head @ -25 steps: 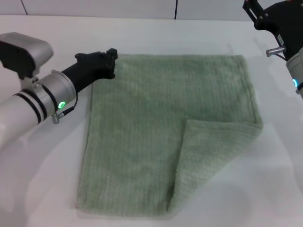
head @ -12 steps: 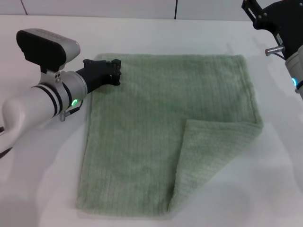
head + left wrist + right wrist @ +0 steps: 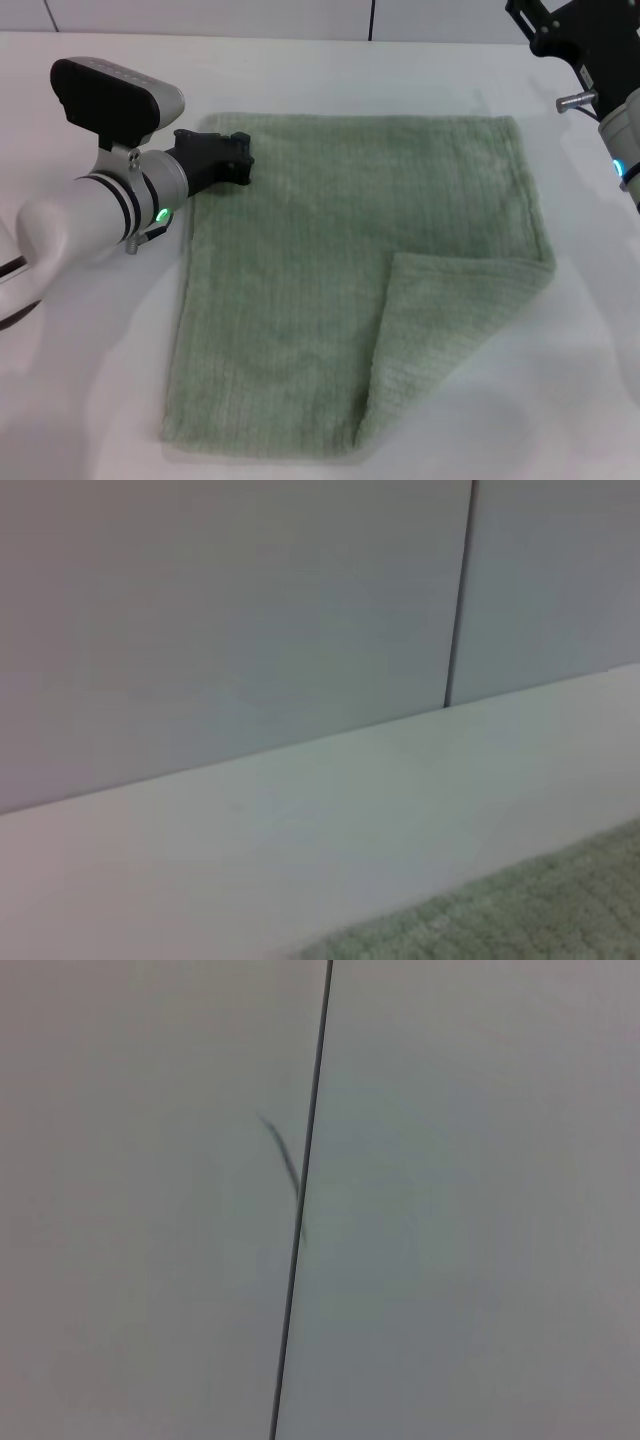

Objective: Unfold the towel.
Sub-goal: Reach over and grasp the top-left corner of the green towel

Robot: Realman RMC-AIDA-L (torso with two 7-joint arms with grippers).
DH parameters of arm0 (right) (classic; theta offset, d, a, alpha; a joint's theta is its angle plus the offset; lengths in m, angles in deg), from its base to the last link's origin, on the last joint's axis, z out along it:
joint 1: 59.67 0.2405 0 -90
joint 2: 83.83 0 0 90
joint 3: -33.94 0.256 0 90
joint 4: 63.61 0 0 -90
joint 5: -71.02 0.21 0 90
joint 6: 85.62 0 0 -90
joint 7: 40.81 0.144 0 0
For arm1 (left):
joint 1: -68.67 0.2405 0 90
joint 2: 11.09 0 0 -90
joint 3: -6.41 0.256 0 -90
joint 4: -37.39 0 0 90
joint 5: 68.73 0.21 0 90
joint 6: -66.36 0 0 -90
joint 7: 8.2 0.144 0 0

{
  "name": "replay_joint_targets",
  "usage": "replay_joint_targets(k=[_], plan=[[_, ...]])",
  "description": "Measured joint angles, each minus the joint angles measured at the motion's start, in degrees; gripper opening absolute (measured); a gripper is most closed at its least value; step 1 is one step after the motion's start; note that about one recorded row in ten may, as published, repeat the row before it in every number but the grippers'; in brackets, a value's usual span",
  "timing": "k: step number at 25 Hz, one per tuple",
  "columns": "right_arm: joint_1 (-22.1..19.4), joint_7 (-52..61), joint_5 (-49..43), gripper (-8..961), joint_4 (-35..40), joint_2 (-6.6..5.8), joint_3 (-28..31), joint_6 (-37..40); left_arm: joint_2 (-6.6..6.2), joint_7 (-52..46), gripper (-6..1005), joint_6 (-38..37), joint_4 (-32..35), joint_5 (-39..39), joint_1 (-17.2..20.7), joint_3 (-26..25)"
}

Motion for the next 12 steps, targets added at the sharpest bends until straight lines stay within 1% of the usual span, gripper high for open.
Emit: replay_joint_targets(k=[9, 12], plan=[[0.44, 0.0, 0.0, 798, -0.05, -0.02, -0.55, -0.19, 0.01, -0.03, 3, 0.57, 0.0, 0.0, -0.13, -0.02], [0.47, 0.02, 0.18, 798, 1.51, -0.03, -0.55, -2.49, 0.01, 0.03, 4, 0.58, 0.0, 0.0, -0.13, -0.03]])
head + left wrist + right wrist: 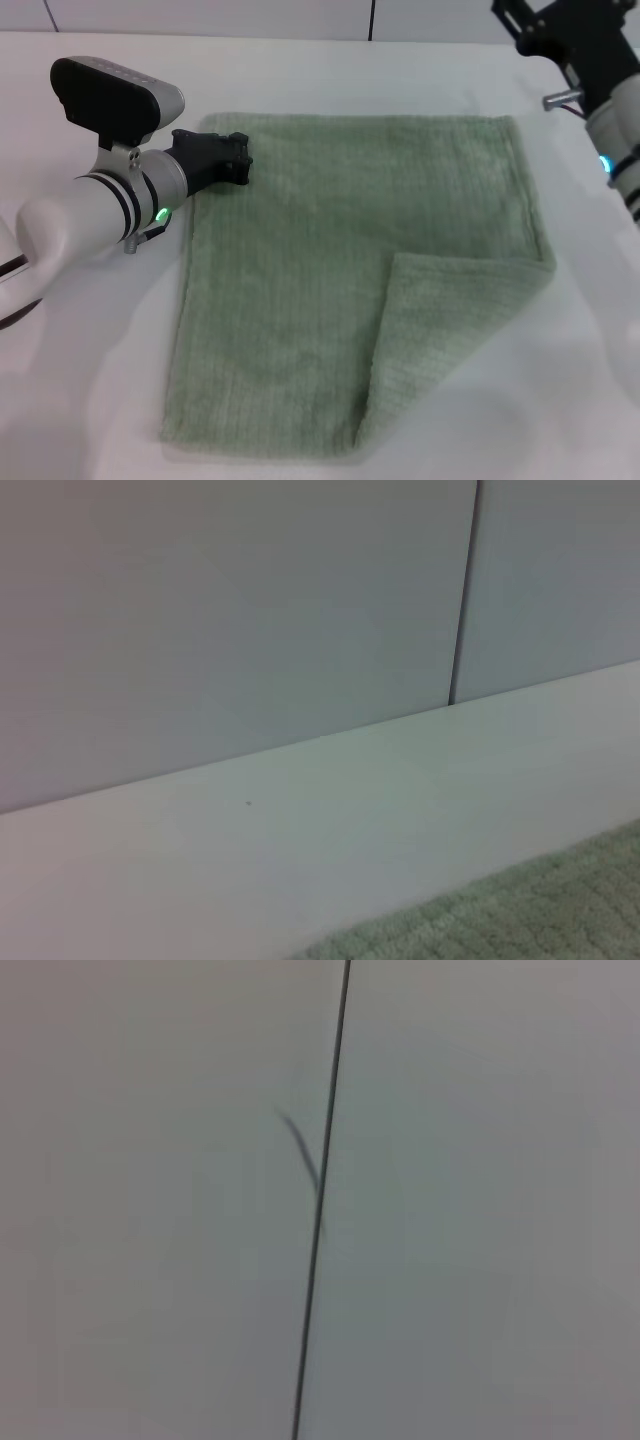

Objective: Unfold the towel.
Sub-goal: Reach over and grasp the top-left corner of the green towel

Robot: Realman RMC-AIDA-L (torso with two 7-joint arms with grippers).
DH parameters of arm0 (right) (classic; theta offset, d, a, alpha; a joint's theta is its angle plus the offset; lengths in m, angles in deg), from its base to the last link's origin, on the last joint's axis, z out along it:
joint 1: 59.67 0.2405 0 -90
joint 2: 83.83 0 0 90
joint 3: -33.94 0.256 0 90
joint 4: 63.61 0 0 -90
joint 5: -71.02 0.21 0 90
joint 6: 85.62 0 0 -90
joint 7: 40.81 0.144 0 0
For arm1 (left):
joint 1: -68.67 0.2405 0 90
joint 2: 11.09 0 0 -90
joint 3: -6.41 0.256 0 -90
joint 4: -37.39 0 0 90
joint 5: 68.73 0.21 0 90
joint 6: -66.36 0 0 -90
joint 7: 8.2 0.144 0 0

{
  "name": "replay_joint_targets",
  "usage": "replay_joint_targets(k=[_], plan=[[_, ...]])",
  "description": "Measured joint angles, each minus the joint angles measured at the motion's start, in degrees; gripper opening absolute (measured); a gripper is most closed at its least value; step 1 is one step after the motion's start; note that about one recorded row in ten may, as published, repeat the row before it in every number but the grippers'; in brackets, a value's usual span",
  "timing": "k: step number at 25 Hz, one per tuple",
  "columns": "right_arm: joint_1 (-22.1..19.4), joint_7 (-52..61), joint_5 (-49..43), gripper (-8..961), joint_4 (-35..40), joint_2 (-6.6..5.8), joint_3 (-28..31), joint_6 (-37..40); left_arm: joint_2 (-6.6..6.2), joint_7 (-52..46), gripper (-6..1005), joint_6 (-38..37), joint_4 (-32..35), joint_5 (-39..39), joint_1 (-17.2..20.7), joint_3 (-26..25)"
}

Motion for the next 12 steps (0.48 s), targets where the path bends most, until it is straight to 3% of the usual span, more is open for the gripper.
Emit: replay_joint_targets(k=[7, 12], plan=[[-0.46, -0.49, -1.09, 798, 10.72, -0.78, 1.28, -14.17, -0.18, -0.16, 5, -0.23, 0.47, 0.0, 0.38, -0.02], [-1.31, -0.63, -7.24, 798, 19.14, -0.86, 5.91, -25.92, -0.18, -0.17, 5, -0.26, 0.49, 0.0, 0.39, -0.02]])
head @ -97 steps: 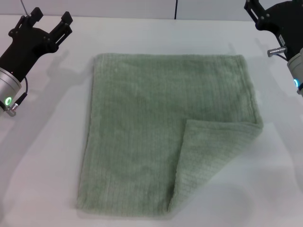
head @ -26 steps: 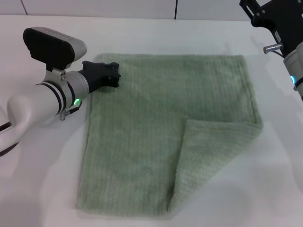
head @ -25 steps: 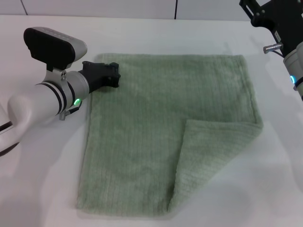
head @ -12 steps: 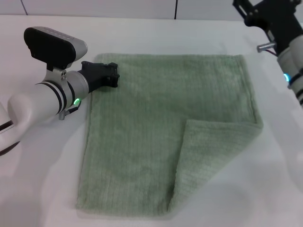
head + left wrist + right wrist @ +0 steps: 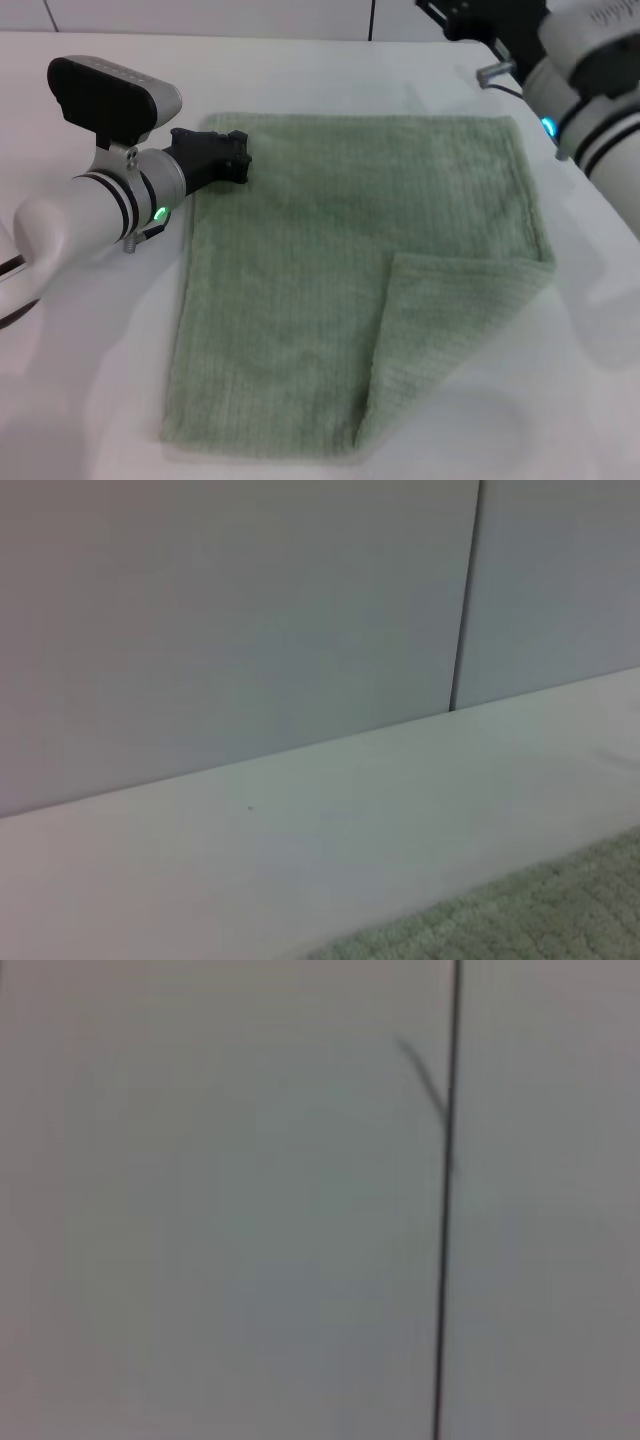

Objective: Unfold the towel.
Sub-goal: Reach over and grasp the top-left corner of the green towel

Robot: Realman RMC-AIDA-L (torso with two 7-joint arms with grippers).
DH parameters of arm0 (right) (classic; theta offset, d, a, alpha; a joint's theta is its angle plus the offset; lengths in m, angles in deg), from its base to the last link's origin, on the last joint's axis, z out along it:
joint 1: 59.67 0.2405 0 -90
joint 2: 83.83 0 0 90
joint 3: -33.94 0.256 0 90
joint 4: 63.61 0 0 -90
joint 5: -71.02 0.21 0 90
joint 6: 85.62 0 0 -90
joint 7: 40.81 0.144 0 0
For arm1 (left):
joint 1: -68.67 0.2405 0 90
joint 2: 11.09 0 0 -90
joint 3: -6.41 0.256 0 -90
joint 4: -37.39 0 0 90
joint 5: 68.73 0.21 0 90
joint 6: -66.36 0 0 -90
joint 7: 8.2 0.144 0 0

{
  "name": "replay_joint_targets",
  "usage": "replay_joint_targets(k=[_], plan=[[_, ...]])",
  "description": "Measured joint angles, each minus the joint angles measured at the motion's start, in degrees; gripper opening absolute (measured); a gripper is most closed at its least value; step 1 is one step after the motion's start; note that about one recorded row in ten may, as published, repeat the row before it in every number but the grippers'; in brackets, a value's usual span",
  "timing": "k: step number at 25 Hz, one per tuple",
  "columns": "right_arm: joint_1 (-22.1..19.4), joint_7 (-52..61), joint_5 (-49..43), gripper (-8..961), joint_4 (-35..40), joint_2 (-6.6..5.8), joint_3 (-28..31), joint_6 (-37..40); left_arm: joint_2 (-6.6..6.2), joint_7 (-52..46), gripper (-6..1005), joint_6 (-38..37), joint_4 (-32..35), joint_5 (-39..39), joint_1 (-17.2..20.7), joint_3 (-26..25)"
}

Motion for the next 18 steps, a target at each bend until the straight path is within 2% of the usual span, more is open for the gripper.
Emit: replay_joint_targets(k=[3, 11, 18], plan=[[-0.47, -0.01, -2.27, 797, 5.01, -0.01, 2.05, -6.92, 0.0, 0.12, 6, -0.1, 0.11, 0.0, 0.01, 0.0], [-0.69, -0.04, -6.26, 797, 20.35, -0.01, 7.15, -31.15, 0.0, 0.27, 7, -0.13, 0.13, 0.0, -0.28, 0.01], [0.78, -0.33, -6.88, 797, 32.27, -0.02, 12.52, -52.14, 0.01, 0.44, 8, 0.05, 0.13, 0.0, -0.39, 0.0]])
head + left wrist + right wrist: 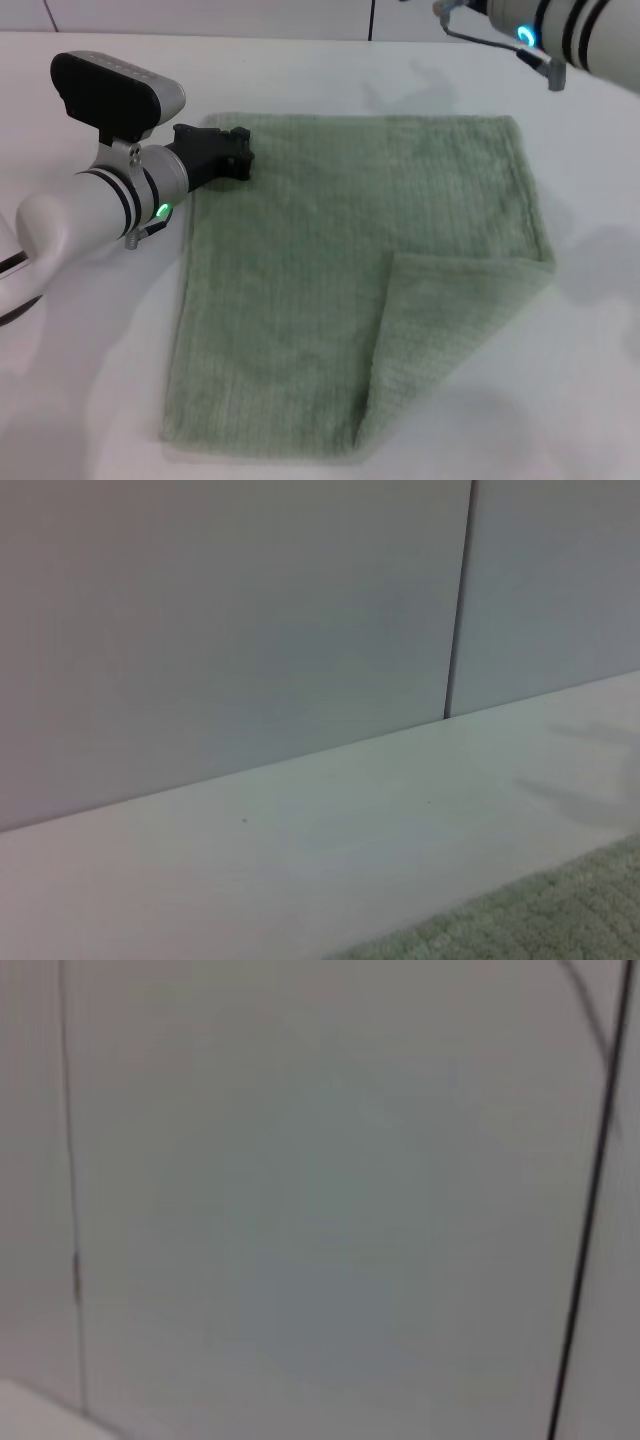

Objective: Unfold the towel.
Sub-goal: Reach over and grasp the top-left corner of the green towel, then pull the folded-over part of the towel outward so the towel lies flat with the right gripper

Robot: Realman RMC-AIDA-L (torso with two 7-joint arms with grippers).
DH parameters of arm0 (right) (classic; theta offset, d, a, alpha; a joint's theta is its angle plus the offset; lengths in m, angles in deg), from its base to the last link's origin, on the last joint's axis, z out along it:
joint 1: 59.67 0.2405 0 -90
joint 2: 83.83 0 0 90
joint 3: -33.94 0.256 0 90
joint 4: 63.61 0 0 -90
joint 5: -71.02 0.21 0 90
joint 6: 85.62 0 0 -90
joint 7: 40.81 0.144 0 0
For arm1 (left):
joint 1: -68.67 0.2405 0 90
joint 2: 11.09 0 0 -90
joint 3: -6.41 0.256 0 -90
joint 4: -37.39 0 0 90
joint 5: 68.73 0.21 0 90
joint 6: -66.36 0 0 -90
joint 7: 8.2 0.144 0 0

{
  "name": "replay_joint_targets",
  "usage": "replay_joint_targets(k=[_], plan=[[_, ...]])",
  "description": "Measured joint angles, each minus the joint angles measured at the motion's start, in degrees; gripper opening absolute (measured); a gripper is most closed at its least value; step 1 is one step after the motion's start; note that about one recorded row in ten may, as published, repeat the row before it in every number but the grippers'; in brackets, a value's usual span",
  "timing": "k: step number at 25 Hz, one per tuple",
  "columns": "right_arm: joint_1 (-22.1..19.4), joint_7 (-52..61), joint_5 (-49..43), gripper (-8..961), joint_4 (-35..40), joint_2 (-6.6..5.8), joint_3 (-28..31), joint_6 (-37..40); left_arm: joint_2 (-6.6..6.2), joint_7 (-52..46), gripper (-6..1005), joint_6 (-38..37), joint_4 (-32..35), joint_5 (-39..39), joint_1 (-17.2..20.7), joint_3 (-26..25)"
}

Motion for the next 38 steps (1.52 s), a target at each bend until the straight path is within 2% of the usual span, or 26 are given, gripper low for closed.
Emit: replay_joint_targets(k=[9, 18, 25, 38], plan=[[7.42, -3.91, 1.12, 797, 3.76, 0.01, 4.11, -23.07, 0.0, 0.05, 9, 0.07, 0.0, 0.0, 0.0, 0.0], [15.21, -14.88, 10.99, 798, -0.44, 0.11, 12.21, -43.12, 0.0, 0.07, 10, 0.14, 0.0, 0.0, 0.01, 0.01], [21.38, -18.88, 13.14, 798, -9.29, 0.26, 12.51, -52.88, 0.08, 0.15, 11, 0.18, 0.0, 0.0, 0.0, 0.09], [26.65, -20.5, 15.79, 798, -17.39, 0.37, 12.27, -60.56, 0.02, 0.16, 13, 0.21, 0.19, 0.0, -0.18, 0.09]])
